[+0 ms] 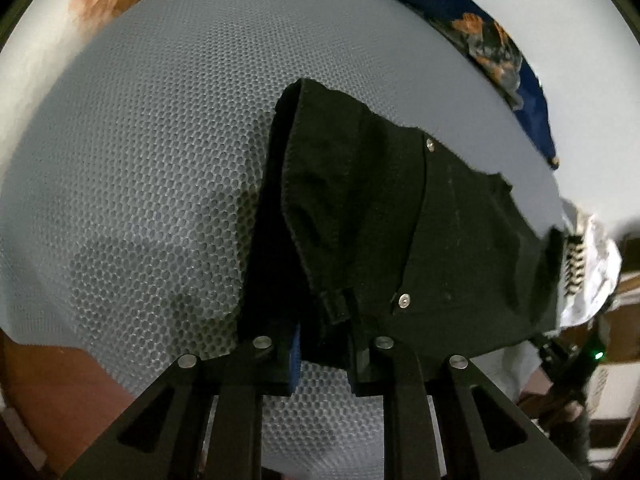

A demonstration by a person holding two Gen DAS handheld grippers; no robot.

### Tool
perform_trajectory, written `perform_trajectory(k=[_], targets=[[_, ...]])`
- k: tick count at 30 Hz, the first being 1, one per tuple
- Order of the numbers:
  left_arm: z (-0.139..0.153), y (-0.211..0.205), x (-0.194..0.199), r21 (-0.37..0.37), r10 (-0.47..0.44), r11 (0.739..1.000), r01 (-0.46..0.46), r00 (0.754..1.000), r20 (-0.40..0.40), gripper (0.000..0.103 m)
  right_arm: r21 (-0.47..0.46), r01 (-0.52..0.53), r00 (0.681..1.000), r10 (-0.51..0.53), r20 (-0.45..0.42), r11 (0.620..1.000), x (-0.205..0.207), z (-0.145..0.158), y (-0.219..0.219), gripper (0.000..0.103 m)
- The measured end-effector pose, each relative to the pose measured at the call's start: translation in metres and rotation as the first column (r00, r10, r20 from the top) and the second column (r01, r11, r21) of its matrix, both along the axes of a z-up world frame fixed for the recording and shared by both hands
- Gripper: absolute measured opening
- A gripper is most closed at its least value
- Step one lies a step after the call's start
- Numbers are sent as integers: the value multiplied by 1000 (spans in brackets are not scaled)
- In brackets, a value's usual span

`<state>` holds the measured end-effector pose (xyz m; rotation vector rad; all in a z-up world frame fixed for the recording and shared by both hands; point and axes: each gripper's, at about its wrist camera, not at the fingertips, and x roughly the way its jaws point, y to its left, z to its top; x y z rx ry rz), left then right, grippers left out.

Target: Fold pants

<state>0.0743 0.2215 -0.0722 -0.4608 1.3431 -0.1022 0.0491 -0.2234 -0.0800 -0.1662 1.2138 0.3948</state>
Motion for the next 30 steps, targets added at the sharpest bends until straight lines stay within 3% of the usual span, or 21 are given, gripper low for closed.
perform_trajectory(k=[3,6,7,10,13,15,16,18,21,23,25,26,29,30], targets=[[-6,-9,3,68,-21,997,21,1000,-9,23,23,15,1000,-14,-23,1000,5,-11,-2,8],[2,-18,0,173,-45,984,42,999,13,37,46,21,999,-19,-44,999,8,-10,-5,9],[9,-22,-1,246,-62,968,52,997,34,44,53,24,999,-21,-48,998,9,-10,-6,10],[22,-30,-3,372,-103,925,76,993,53,55,80,36,998,-31,-61,996,10,-10,-9,12],[42,-35,-10,463,-106,885,46,989,105,56,102,48,997,-41,-69,994,11,-9,-12,12],[63,-44,-18,540,-135,841,13,973,188,57,118,57,996,-48,-74,991,13,-8,-14,13],[73,-51,-22,560,-167,828,12,959,227,57,128,61,996,-52,-75,990,14,-7,-15,13],[84,-73,-23,563,-238,826,41,930,281,59,156,74,995,-63,-75,985,17,-4,-16,12],[89,-120,-27,511,-375,843,168,865,334,60,186,86,995,-75,-66,979,22,1,-16,12],[82,-160,-27,464,-471,837,289,812,344,60,202,96,994,-84,-66,975,24,3,-18,11],[72,-196,-30,437,-545,814,382,764,346,60,221,107,993,-94,-68,969,25,4,-20,11],[62,-220,-31,428,-595,788,443,728,341,60,231,112,993,-99,-67,966,26,5,-20,11],[43,-267,-31,428,-670,734,528,668,325,60,252,115,993,-103,-62,961,28,9,-21,11],[40,-274,-30,424,-678,727,540,660,322,60,258,115,993,-103,-60,959,28,10,-21,11]])
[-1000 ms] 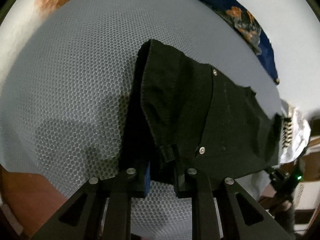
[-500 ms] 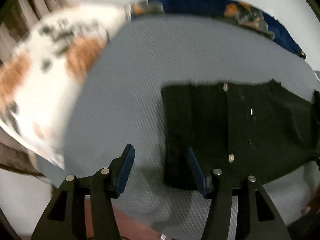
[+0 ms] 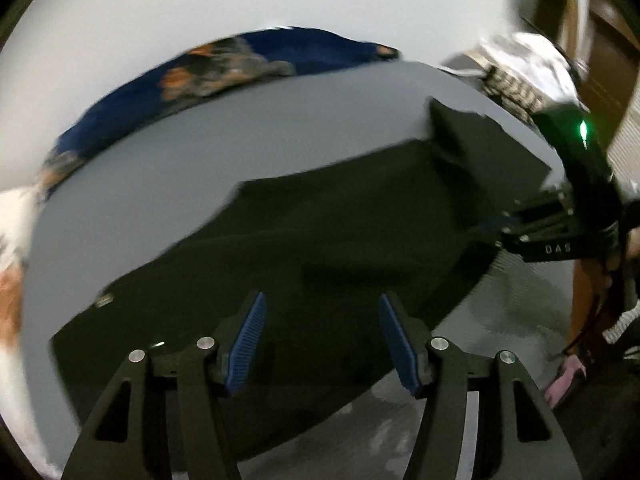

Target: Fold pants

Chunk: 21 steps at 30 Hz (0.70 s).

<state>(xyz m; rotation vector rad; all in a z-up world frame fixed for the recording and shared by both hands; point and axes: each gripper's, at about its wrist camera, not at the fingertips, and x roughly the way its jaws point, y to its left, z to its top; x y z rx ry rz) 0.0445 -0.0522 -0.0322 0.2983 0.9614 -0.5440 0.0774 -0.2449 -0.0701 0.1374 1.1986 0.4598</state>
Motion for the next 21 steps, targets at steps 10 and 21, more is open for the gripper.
perform_trajectory(k=[10,21], targets=[[-40,-67,6,-19,-125,992,124,992,-37,48,83,9,1000,-10,2,996,5,9,-6,11],[-51,-72,23,-78,-67,995,58,991,-113,5,283,177,984,-176,-28,943,11,14,-74,29]])
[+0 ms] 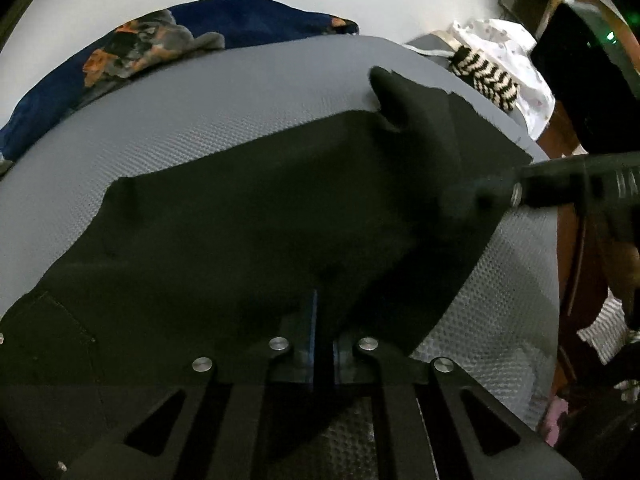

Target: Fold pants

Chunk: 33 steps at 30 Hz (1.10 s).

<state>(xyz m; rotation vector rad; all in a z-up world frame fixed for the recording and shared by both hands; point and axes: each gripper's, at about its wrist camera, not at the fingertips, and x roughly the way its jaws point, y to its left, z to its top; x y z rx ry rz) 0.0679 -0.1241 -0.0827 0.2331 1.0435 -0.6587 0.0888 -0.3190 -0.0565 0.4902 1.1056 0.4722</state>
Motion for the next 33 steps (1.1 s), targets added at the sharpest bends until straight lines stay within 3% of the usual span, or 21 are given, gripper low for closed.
perform_trajectory(k=[5,7,11,15,20,22,23,28,33], targets=[[-1,2,1,-13,4,1000,-4,1000,-13,5,-57,223,974,-225,-20,973,15,-11,-72,29],[-2,3,1,-14,8,1000,-8,1000,-21,5,-70,319,945,-323,-47,945,23,-22,-105,29],[-2,5,3,-28,21,999,-22,999,-35,5,10,469,877,-464,-130,883,31,-45,-156,29],[-3,4,4,-28,26,999,-27,999,-44,5,55,554,824,-538,-176,831,40,-62,-181,30],[-5,5,5,-28,32,999,-34,998,-52,6,83,604,791,-583,-187,793,52,-74,-187,29],[-6,5,5,-26,34,999,-35,998,-56,6,52,622,775,-606,-178,781,57,-68,-191,17],[-7,5,6,-25,36,999,-37,998,-61,6,41,622,776,-608,-166,782,55,-64,-193,9],[-10,5,5,-37,29,999,-32,997,-68,6,-55,590,803,-593,-62,805,73,-24,-177,7],[-14,9,6,-64,36,997,-42,995,-91,6,-96,533,842,-538,-33,840,123,2,-150,7]])
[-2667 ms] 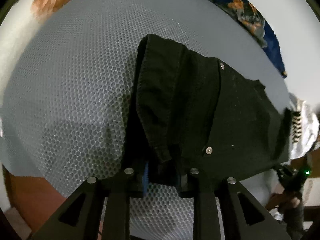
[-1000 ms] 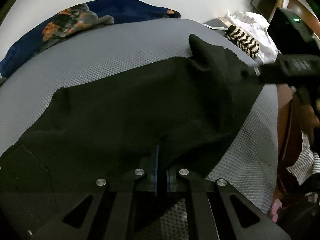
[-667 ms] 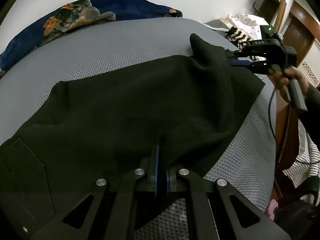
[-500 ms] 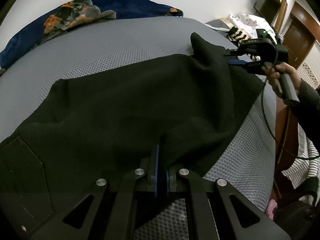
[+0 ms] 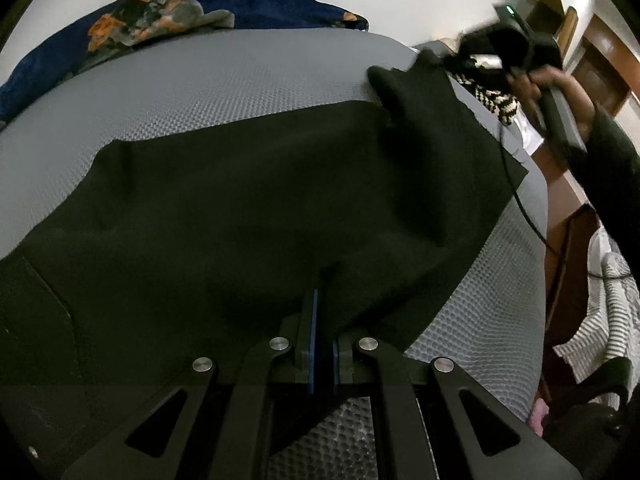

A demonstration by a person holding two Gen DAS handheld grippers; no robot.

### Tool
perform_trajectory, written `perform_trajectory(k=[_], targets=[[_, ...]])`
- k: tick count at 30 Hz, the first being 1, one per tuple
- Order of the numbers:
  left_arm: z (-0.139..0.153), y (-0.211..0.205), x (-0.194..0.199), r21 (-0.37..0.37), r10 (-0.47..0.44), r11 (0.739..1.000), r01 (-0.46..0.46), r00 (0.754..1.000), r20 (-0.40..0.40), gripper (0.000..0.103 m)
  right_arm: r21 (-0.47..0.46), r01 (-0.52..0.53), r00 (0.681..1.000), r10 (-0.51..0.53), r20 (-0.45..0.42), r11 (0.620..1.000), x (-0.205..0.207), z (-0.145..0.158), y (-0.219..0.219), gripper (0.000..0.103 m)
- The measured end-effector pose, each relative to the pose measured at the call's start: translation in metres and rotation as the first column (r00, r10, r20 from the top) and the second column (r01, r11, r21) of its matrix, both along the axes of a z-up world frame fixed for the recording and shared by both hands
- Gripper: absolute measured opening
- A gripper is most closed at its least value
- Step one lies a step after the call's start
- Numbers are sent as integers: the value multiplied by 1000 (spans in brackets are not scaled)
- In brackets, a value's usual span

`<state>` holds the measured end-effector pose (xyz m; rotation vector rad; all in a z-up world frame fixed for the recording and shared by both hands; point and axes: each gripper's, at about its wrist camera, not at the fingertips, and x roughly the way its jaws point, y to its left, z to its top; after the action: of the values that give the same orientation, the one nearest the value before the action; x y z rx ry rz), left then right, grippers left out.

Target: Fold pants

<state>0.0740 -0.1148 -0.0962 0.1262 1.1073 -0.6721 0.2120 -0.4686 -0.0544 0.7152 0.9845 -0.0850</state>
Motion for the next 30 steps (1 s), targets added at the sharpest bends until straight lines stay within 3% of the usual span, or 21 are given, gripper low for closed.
perform_trajectory(k=[4,6,10,13,17,23,30], targets=[[-3,3,-1,-15,13,1000,-13,1000,-12,6,-21,-107,994,107,-39,994,54,4,40,12],[-5,4,-1,-21,20,1000,-20,1000,-22,6,34,-159,986,161,-39,987,74,-1,59,25],[-9,7,-1,-25,26,999,-27,999,-38,6,117,-268,963,264,48,956,92,6,83,29],[-11,8,1,-33,28,999,-29,998,-47,6,105,-298,953,289,91,949,84,20,85,30],[-13,10,4,-49,30,998,-33,998,-58,6,100,-261,963,253,90,960,59,19,56,30],[-15,16,4,-56,33,998,-36,998,-59,6,154,-120,993,116,37,981,25,-9,1,30],[-14,19,4,-52,42,998,-45,997,-62,6,253,-103,994,105,6,962,12,-41,-2,30]])
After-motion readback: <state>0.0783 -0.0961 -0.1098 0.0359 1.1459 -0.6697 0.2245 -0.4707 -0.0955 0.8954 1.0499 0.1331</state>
